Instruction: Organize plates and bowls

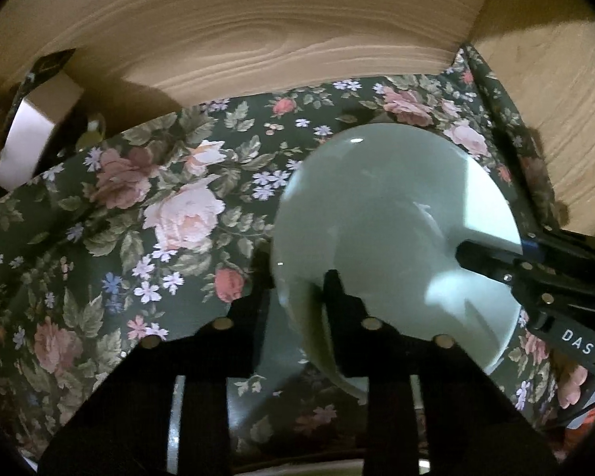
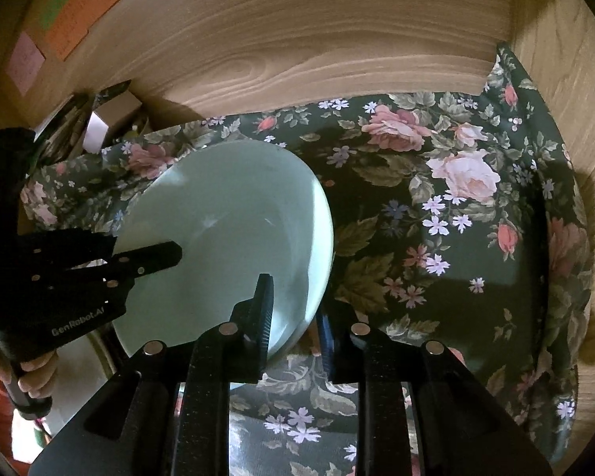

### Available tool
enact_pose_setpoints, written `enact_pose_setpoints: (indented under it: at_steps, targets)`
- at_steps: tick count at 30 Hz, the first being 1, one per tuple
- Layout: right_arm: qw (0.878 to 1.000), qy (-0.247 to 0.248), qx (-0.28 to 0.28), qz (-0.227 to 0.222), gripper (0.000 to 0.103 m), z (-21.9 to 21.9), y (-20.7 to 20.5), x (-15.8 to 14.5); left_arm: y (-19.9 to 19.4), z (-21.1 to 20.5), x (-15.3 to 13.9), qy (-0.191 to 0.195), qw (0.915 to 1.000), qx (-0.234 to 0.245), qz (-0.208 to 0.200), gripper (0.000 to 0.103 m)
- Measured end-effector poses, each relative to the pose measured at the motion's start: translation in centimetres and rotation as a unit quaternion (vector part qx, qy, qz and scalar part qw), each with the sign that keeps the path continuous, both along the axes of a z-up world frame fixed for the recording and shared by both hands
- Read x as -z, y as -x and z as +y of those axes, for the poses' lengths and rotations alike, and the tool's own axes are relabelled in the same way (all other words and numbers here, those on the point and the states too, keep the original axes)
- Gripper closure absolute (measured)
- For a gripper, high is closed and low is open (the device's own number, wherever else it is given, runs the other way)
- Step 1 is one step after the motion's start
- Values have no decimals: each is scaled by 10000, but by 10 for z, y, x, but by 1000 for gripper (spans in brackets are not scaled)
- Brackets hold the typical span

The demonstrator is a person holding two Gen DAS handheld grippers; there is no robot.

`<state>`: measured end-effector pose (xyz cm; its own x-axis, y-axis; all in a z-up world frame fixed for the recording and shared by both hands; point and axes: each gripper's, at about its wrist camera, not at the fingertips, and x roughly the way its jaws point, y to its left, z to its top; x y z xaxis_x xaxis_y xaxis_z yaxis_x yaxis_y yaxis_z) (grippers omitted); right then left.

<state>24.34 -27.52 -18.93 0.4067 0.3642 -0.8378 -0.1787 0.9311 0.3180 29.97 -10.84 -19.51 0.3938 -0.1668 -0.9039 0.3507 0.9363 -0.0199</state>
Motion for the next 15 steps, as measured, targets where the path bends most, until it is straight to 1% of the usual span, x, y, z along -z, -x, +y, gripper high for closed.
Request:
enact_pose_setpoints:
  at_steps: [2,5,8,15]
  targets:
    - [10000,40,7,-41,84,1,2,-2,3,-4,0,-65,9999,88,-51,85]
    - [10000,26,31,-68,84,1,4,-3,4,-9,0,-176,9996,141,-160,85]
    - [9999,-25,83,-136,84,1,7,-8,5,-7,-2,-141,9997,135,-156,85]
    - [9986,-100,110,-501,84,2,16,-35,20,-1,-24,-38,9989,113,-451,85]
